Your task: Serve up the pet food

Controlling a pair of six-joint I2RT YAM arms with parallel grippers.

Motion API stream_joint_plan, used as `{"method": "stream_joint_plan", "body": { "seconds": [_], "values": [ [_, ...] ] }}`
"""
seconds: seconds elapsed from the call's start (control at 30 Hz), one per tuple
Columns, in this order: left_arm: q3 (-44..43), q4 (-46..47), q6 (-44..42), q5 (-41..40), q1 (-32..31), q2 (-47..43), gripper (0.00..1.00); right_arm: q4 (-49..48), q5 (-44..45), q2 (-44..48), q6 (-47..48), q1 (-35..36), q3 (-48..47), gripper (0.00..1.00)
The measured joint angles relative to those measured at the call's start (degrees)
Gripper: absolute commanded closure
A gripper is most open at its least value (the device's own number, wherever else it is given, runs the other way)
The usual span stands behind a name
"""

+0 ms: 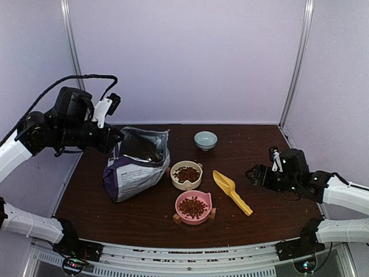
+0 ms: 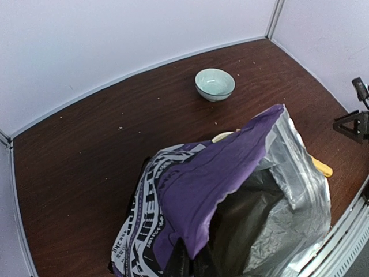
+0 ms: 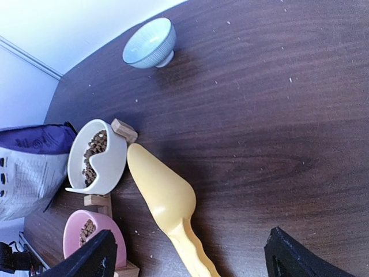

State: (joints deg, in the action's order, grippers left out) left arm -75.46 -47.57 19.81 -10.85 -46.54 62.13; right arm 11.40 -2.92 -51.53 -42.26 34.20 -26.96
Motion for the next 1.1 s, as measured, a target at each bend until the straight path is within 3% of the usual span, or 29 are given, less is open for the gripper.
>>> {"method": "stream_joint_plan", "body": {
  "seconds": [0.17,0.53,0.83,1.1],
  "values": [
    [-4.4,-5.5,-5.2,4.5,0.0,0.0,1.00,2.1,-3.1,1.1,6.1,0.0,-4.6,0.14],
    [-8.4,-14.2,-16.2,13.1,0.0,-1.9,1.00,-5.7,-22.4,-2.6,13.2,6.2,-15.0,0.19],
    [-8.4,-15.5,-18.9,17.1,0.0,-2.3,1.00,-15.3,-27.1,-13.1,23.1,21.5,-23.5,0.26],
    [-7.1,-15.4,-19.3,17.3,0.0,-2.4,1.00,-21.5,-28.2,-26.4,30.9,25.0,-28.7,0.30]
  ]
}}
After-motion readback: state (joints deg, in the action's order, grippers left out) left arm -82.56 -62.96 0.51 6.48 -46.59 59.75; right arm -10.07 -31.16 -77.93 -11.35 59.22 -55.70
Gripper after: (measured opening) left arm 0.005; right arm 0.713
